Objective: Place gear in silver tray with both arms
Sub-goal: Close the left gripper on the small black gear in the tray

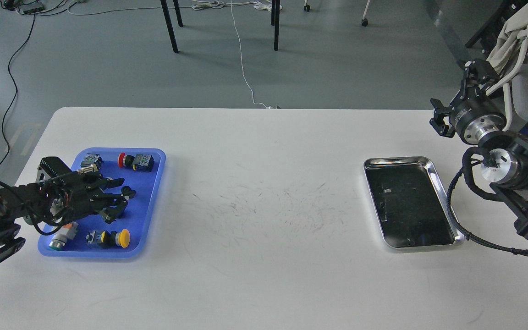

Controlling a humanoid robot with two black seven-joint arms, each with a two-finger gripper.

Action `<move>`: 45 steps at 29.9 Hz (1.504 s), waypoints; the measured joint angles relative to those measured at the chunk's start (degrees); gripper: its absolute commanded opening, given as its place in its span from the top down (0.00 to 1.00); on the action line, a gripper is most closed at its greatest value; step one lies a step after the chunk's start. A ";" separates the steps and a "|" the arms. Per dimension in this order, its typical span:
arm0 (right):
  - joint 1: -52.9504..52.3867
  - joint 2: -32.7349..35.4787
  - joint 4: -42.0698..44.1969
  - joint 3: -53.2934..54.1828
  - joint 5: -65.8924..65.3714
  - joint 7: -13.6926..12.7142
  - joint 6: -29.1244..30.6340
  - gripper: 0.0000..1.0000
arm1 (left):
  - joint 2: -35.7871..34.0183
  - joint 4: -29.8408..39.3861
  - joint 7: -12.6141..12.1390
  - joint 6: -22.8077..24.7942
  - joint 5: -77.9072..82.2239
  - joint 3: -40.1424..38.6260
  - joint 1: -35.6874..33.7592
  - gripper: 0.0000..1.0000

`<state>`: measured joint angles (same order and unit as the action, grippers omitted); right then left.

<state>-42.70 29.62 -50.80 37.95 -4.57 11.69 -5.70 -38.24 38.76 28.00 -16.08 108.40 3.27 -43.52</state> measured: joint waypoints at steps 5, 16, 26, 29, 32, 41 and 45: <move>-0.02 0.00 0.00 -0.07 0.00 0.00 0.00 0.01 | 0.72 -1.05 0.00 0.07 0.00 0.06 0.01 0.71; -0.02 0.00 0.00 -0.25 0.00 0.00 0.00 0.01 | 1.32 -2.12 -0.02 0.07 -0.05 0.05 0.27 0.83; 0.18 0.00 0.00 -0.33 0.00 0.00 -0.09 0.01 | 0.96 -1.59 -0.03 0.54 -0.17 -0.06 0.69 0.90; 0.32 0.00 0.00 -0.34 0.00 0.00 -0.09 0.01 | 0.61 -1.19 0.05 1.36 -2.43 -0.07 0.42 0.91; 0.34 0.00 0.00 -0.34 0.00 0.00 -0.08 0.01 | -0.17 -1.01 0.04 2.37 -5.83 -0.11 0.05 0.92; 0.34 0.00 0.00 -0.34 0.00 0.00 -0.03 0.01 | -2.95 1.79 -0.01 3.83 -8.00 -0.43 -1.88 0.93; 0.34 0.00 0.02 -0.34 0.00 0.00 -0.05 0.01 | -4.54 5.51 0.00 7.35 -10.57 -1.01 -5.12 0.93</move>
<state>-42.36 29.62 -50.78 37.61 -4.57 11.69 -5.75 -42.78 44.26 28.00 -8.73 97.84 2.26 -48.64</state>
